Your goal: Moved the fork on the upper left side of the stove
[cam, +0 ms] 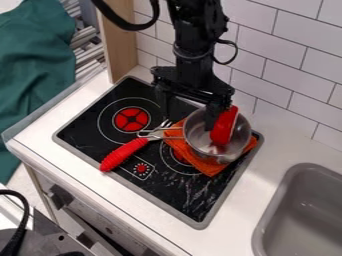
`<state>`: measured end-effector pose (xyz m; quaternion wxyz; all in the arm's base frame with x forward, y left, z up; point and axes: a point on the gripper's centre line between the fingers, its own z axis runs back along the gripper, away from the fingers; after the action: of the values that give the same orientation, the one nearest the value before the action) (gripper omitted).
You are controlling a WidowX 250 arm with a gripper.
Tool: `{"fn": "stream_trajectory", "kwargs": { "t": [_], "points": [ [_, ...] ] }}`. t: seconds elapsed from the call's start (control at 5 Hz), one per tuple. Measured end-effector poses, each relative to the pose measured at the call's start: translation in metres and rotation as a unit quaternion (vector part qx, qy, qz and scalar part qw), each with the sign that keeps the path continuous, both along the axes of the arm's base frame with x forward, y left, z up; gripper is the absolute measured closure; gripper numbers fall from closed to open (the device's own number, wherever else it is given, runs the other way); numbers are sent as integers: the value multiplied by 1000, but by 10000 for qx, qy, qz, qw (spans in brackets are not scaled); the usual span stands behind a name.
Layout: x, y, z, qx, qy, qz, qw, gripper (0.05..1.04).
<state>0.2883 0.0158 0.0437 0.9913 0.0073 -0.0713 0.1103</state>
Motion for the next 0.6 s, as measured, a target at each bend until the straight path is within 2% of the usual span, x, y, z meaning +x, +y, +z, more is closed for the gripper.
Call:
{"fn": "stream_trajectory", "kwargs": {
  "t": [0.2,0.4,0.6],
  "points": [
    [-5,0,-8,-13,161,5,9999,75],
    [-20,14,-12,-21,286,146,9995,75],
    [-28,43,-8,-17,219,199,9996,75]
  ]
}}
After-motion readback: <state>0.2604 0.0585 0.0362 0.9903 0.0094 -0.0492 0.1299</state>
